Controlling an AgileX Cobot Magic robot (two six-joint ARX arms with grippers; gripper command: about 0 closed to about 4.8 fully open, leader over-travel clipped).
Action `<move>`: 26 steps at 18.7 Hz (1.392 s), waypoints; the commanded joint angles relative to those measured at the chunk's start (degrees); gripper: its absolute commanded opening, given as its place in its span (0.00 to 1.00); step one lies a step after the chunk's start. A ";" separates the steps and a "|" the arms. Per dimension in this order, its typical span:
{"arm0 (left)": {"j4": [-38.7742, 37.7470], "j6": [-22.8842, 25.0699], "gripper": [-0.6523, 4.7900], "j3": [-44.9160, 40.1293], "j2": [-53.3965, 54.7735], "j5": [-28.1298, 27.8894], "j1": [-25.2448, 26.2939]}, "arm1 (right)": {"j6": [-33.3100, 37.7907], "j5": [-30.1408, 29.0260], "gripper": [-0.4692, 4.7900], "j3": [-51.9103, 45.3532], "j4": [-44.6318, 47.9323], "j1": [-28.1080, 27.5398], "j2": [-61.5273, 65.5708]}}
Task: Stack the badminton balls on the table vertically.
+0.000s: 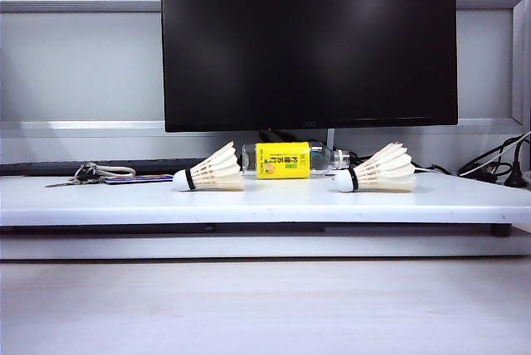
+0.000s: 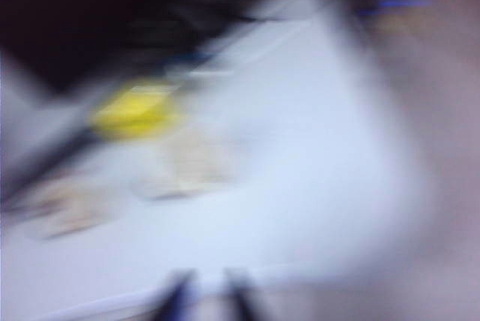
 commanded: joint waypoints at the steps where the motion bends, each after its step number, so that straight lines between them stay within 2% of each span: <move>1: 2.71 -4.46 0.17 -0.13 -0.20 4.11 0.00 | -2.99 -10.86 0.40 1.99 10.54 0.09 -0.09; 3: 2.84 -5.73 0.17 -0.13 -0.20 4.09 0.00 | -9.14 -10.64 0.42 7.02 3.82 0.09 -0.02; 4: 2.84 -5.79 0.17 -0.13 -0.20 4.15 0.00 | -13.29 -9.35 0.42 11.28 -3.43 0.07 0.85; 8: 2.89 -5.73 0.17 -0.13 -0.20 7.80 0.00 | -18.67 -8.09 0.44 25.64 -19.41 1.29 15.19; 11: 2.84 -5.57 0.17 -0.13 -0.20 9.33 -0.02 | -34.01 -10.14 0.49 40.79 -31.98 4.35 33.05; 13: 2.82 -5.31 0.17 -0.13 -0.20 11.72 -0.13 | -46.07 -7.80 0.49 51.98 -40.65 8.17 44.50; 14: 2.80 -4.96 0.17 -0.13 -0.20 12.63 -0.13 | -47.80 -6.29 0.49 56.17 -43.15 10.45 48.81; 17: 1.07 -1.86 0.17 -0.13 -0.20 17.97 -0.13 | -56.17 4.26 0.49 71.49 -51.60 20.85 66.55; 18: 0.31 -1.16 0.17 -0.13 -0.20 18.03 -0.13 | -57.33 6.21 0.49 74.23 -53.51 23.41 70.36; 19: -0.66 -0.46 0.17 -0.11 -0.17 18.71 -0.11 | -60.08 10.78 0.49 78.05 -55.95 26.75 76.15; 22: -0.50 0.92 0.17 -0.13 -0.20 21.03 -0.17 | -65.94 24.35 0.49 83.03 -57.79 32.74 86.40; 25: -0.52 1.01 0.17 -0.11 -0.20 22.18 -0.15 | -72.11 28.70 0.49 84.11 -55.34 35.01 91.91; 26: -0.52 1.11 0.17 -0.11 -0.20 23.21 -0.15 | -74.66 32.04 0.50 84.11 -53.70 35.21 93.26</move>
